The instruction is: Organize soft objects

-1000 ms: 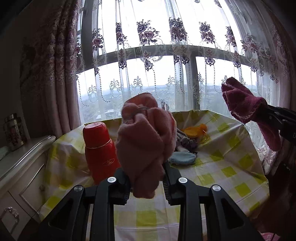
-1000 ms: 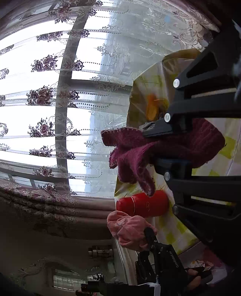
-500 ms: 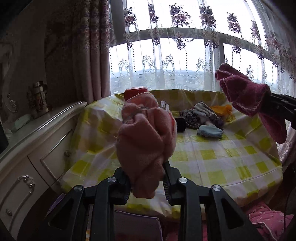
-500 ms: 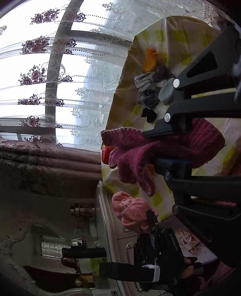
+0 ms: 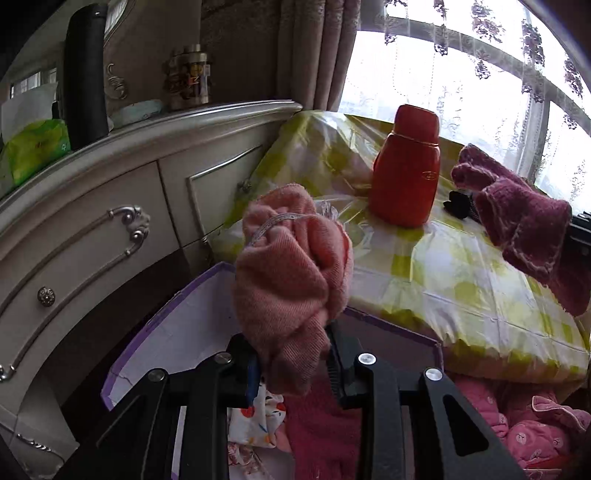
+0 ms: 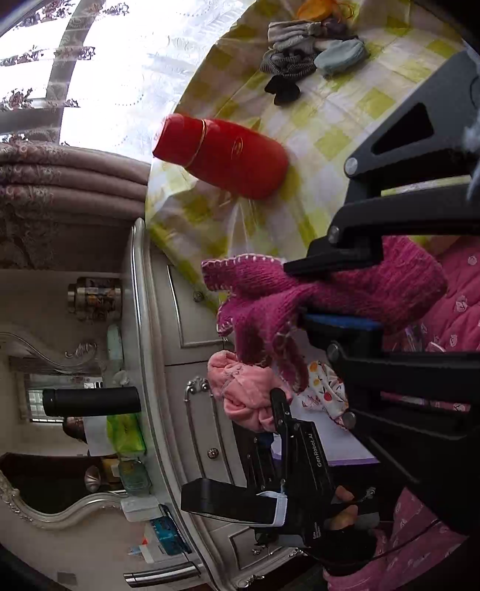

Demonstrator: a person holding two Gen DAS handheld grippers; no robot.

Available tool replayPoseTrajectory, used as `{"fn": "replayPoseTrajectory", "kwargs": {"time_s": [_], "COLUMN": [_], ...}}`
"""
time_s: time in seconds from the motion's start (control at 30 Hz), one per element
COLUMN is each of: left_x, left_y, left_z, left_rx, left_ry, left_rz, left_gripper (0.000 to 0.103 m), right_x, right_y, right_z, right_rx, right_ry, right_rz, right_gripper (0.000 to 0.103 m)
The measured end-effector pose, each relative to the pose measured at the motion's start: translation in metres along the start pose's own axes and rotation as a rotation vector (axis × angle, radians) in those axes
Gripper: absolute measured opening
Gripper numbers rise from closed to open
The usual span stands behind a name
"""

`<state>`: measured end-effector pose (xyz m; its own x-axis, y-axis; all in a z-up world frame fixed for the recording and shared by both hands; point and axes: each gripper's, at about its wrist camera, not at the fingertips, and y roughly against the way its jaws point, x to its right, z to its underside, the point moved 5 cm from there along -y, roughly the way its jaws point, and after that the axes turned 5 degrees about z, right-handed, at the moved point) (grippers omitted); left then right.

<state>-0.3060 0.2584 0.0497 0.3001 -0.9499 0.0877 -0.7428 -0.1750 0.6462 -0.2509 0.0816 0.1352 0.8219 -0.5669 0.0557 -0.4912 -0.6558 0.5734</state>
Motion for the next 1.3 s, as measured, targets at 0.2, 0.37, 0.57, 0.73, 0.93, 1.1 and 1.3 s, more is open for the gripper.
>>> {"fn": "replayPoseTrajectory", "kwargs": {"time_s": [0.2,0.37,0.57,0.73,0.93,1.1,1.3], "left_x": [-0.040,-0.066,-0.064,-0.038,-0.003,0.037,0.126], "left_y": [-0.009,-0.012,-0.012,-0.016,-0.029,-0.060,-0.094], "left_z": [0.024,0.035,0.029,0.021,0.016,-0.007,-0.031], "left_rx": [-0.091,-0.141,-0.116,-0.101,-0.117,-0.202,-0.273], "left_ry": [0.087,0.137,0.142,0.105,0.074,0.129,0.057], "left_rz": [-0.047,-0.169,-0.146,-0.075,0.048,0.199,0.359], "left_gripper": [0.047,0.073,0.078,0.079,0.083,0.083,0.084], "right_x": [-0.041,-0.055,-0.028,0.033,0.117,0.184,0.267], "right_y": [-0.045,-0.074,-0.055,-0.038,-0.030,-0.026,-0.001], "right_z": [0.006,0.018,0.019,0.026,0.054,0.065,0.085], "right_rx": [-0.092,-0.204,-0.153,-0.135,-0.149,-0.160,-0.123], "right_ry": [0.053,-0.003,-0.038,-0.192,-0.407,-0.415,-0.514], "right_rz": [-0.113,-0.239,-0.163,-0.077,0.045,0.210,0.378], "right_gripper": [0.033,0.070,0.071,0.075,0.075,0.075,0.081]}}
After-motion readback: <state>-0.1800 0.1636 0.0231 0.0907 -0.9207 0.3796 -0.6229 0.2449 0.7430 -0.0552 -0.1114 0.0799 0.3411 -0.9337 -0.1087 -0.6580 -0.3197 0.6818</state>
